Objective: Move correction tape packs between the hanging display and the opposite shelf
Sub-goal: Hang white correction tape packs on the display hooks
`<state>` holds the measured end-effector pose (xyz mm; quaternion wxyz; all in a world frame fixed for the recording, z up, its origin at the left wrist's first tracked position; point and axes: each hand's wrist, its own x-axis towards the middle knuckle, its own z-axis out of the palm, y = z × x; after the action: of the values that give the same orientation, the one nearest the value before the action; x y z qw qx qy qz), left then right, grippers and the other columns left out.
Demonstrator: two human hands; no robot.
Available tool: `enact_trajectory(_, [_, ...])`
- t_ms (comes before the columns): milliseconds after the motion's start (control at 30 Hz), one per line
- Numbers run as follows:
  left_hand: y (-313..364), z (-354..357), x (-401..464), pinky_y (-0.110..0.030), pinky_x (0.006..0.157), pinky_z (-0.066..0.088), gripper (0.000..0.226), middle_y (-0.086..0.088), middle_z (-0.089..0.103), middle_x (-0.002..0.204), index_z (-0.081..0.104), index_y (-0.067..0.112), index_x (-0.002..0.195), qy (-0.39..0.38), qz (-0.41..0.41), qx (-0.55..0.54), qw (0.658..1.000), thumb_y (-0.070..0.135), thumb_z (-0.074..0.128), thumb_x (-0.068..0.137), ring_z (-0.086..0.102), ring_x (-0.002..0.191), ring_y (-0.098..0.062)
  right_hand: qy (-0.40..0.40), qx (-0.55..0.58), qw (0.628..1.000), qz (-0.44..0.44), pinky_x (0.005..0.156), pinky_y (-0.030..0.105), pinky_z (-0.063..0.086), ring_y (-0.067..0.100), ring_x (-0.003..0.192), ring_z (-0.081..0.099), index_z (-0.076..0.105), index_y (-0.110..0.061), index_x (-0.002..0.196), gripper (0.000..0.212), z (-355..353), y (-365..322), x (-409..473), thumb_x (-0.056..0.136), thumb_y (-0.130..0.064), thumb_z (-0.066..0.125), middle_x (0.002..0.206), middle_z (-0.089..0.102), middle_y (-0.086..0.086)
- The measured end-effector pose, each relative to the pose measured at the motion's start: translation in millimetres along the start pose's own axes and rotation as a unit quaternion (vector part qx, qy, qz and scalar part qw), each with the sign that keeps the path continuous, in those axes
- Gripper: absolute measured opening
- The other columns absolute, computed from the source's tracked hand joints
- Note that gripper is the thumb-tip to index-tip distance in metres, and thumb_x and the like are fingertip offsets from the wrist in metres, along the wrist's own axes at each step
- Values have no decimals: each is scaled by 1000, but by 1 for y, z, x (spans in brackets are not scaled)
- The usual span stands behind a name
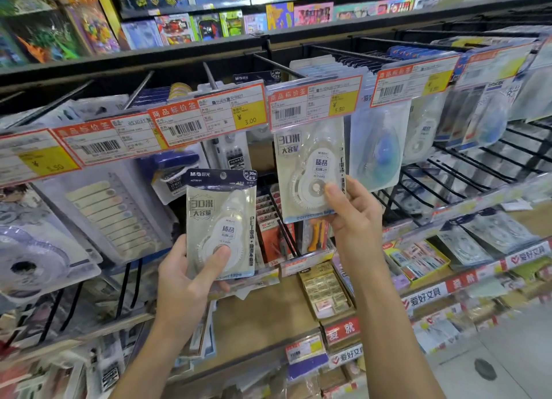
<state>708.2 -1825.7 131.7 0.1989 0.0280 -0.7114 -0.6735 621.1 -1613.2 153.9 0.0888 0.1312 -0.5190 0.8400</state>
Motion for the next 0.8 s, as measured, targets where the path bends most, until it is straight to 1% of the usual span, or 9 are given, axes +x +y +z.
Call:
enact_trajectory(133, [0,2,0,-29,47,55,36,-8,75,103,61,7,117,-5,-6,-1,1000,15,66,82,74,80,-27,-3,-14,1000,-8,80,42,58,30,97,72,68,-9,113,24,7,-2,10,92,-21,63,105,75,12])
enact_trajectory(200, [0,1,-1,-29,47,55,36,-9,74,103,61,6,118,-5,-3,-2,1000,15,66,83,73,80,-27,-10,-12,1000,-9,77,39,57,27,96,71,69,-12,111,21,8,0,10,93,-21,62,104,75,9])
enact_trajectory(300, [0,-1,-2,-30,46,56,35,-9,74,104,61,4,117,-3,-1,-1,1000,13,66,83,74,80,-26,-10,11,1000,-1,82,37,57,23,96,72,69,-14,109,19,5,5,4,92,-18,61,102,76,5])
enact_trajectory(400, [0,-3,-3,-30,46,56,33,-6,74,104,60,3,117,-2,1,4,1000,11,65,85,74,81,-25,1,12,1000,-2,90,45,55,25,98,72,69,-11,110,21,2,8,0,92,-17,61,104,76,8])
enact_trajectory(467, [0,-3,-3,-32,47,57,34,-5,74,104,60,4,117,-1,3,6,1000,13,65,84,74,81,-25,8,9,1000,-1,91,45,54,25,98,71,69,-11,111,21,1,8,-2,92,-18,62,104,76,8])
enact_trajectory(600, [1,-3,-5,-32,48,57,33,-3,75,104,61,10,115,0,1,4,1000,16,65,82,74,82,-24,13,2,1000,1,87,42,54,23,98,72,68,-13,111,21,2,9,-5,93,-20,62,105,76,7])
enact_trajectory(667, [1,-1,-6,-31,49,57,33,-3,75,103,61,10,114,-2,-3,5,1000,16,66,82,74,83,-25,10,-12,1000,-5,81,41,54,22,94,72,68,-13,111,21,4,9,-4,93,-22,62,102,76,5])
enact_trajectory(733, [1,-1,-7,-30,49,57,33,-2,75,103,61,9,115,-6,-3,5,1000,16,65,82,75,83,-24,2,-17,1000,-10,72,35,55,20,90,72,69,-15,108,18,5,9,-4,93,-22,62,99,76,3])
enact_trajectory(800, [2,-1,-7,-30,48,57,35,-4,75,104,61,8,116,-4,1,6,1000,16,65,82,74,82,-23,-5,-12,1000,-8,70,28,56,19,90,73,68,-14,108,17,4,11,-4,94,-20,62,99,77,3])
